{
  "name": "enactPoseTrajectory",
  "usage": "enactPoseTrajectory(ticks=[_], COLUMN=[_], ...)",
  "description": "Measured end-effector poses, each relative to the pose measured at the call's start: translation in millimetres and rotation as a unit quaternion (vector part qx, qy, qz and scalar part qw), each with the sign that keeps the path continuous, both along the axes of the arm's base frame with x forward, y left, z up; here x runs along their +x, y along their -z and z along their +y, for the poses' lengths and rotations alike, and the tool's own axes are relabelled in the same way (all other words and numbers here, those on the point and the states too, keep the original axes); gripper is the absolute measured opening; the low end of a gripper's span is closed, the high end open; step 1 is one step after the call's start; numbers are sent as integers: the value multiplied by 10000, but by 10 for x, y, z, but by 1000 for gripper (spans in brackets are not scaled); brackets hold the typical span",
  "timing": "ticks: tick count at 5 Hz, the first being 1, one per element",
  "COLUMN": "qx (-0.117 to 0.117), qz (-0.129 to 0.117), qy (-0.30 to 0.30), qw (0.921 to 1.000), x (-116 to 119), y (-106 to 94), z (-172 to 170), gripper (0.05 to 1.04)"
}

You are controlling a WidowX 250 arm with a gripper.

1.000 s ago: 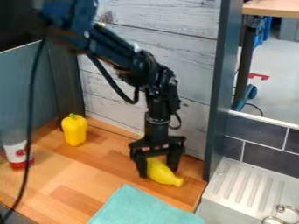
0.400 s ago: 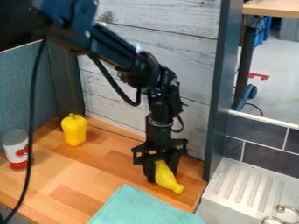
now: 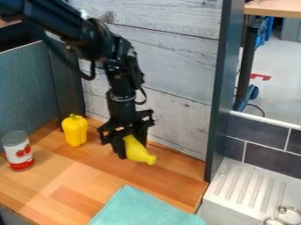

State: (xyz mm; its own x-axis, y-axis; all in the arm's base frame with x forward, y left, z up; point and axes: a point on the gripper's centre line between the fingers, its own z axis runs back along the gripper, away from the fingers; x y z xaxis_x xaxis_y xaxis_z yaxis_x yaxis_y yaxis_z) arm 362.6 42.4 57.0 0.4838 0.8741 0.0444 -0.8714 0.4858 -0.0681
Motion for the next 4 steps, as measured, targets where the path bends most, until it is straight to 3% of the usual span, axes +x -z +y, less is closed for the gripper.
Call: enactPoseTrajectory(ticks=[1,2,3,4], qx=[11,193,345,326], qz=[-37,73,405,725], qy=[-356,-645,-661,-714], qw=[9994,9977,9964,9943], x=[26,65,138,180], y=[-120,-117,40,217], z=[263,555,703,728], gripper=[600,600,600,600])
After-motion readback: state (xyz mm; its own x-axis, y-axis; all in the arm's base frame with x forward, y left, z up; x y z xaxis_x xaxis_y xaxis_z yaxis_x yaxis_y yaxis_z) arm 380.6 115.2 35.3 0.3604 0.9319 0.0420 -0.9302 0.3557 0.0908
